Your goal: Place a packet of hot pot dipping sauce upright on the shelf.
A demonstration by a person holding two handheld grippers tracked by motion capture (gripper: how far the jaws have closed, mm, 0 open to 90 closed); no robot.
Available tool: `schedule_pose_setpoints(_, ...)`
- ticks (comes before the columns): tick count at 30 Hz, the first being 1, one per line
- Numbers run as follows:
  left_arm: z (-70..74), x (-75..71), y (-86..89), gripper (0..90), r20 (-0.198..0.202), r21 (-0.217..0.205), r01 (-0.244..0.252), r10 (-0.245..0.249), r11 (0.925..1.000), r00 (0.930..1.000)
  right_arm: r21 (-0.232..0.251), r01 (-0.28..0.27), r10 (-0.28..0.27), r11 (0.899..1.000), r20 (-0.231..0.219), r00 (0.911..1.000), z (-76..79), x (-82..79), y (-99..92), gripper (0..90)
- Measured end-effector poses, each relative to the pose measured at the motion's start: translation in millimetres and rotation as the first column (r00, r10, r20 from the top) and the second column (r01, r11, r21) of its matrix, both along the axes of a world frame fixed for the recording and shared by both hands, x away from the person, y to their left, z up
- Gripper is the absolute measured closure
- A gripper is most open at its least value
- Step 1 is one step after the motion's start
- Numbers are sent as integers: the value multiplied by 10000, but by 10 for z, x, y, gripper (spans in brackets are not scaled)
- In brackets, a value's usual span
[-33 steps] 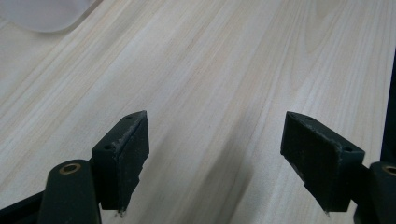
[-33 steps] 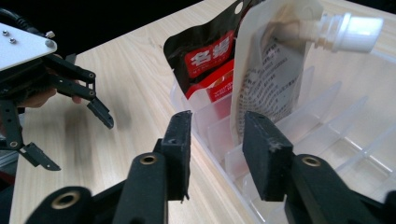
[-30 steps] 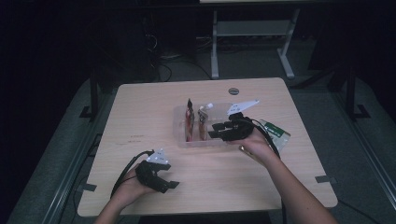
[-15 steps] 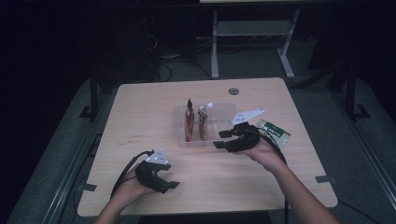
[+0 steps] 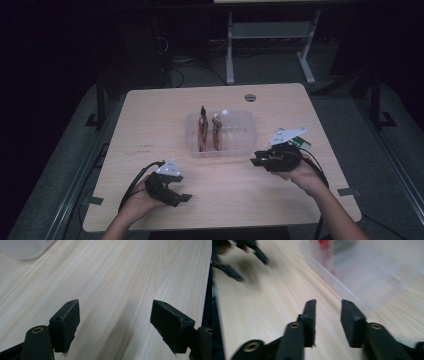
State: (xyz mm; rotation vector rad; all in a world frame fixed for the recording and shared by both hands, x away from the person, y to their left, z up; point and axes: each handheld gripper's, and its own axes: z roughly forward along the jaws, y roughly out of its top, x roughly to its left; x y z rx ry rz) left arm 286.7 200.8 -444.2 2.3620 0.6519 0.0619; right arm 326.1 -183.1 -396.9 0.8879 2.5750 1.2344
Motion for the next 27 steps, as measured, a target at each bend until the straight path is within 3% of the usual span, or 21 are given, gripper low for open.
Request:
schedule_pose_setpoints(2,2,6,-4,237,-9,44,59,-59,10000,10000,-327,240,-240,9992,16,9997,-28,24,-107,746)
schedule_pose_setpoints(8,-3,9,-9,241,-80,30,97,-97,9999,9999,-521,703,-718,9962,-259,9971,-138,146,-317,895)
schedule_pose_setpoints(18,-16,11,-18,242,-115,-22,62,-62,10000,9999,-1140,1527,-1605,9817,-634,9850,-362,373,-546,897)
schedule_pose_setpoints(27,-27,13,-26,241,-188,2,61,-61,10000,9998,-1668,1639,-1794,9723,-823,9803,-516,492,-571,897)
